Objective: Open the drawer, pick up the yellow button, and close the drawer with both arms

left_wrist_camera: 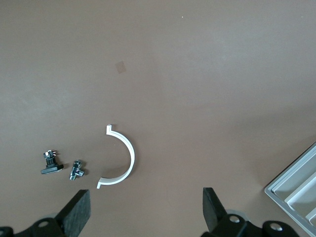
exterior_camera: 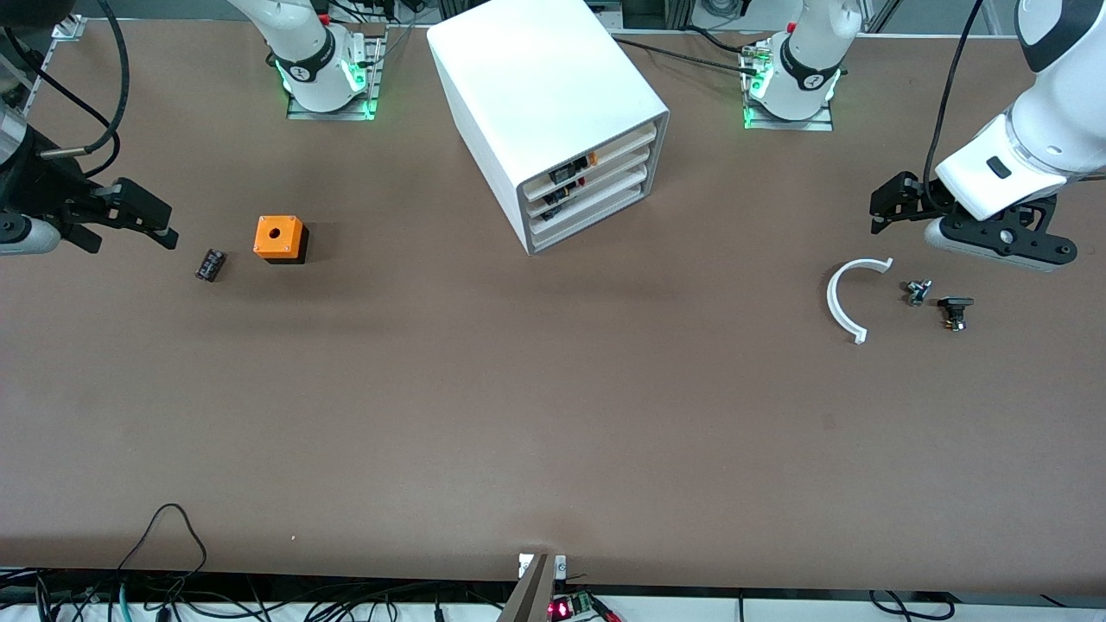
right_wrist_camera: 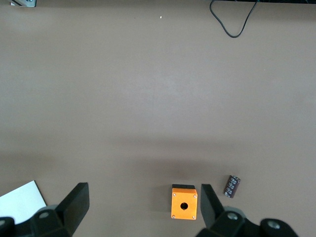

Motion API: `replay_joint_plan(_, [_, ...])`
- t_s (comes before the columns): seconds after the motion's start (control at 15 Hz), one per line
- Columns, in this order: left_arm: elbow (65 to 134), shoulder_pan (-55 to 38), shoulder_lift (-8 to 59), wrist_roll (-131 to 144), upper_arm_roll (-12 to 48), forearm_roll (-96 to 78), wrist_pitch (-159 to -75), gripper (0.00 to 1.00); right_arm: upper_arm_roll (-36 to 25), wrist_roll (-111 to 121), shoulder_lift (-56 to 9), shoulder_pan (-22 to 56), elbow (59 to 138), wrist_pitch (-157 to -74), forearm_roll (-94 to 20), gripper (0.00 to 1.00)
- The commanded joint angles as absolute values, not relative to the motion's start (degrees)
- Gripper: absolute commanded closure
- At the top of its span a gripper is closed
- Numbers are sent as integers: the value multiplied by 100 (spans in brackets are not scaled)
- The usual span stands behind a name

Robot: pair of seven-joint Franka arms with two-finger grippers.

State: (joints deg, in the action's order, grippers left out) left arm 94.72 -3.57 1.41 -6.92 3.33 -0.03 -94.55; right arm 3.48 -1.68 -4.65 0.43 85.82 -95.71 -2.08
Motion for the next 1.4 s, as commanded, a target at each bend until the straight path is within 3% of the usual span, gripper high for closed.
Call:
replay_joint_plan(0.0, [9483, -404, 62, -598, 369, 105, -9387, 0, 369, -237, -510, 18, 8455, -9536, -149, 0])
replay_joint_plan(0.67, [9475, -404, 62, -598, 369, 105, -9387, 0, 343, -150, -676, 53, 8560, -9536, -123, 0])
replay_joint_plan(1.33, [9466, -404, 44, -563, 369, 97, -9255, 0, 378, -35, -1415, 254, 8728, -9879, -167, 0])
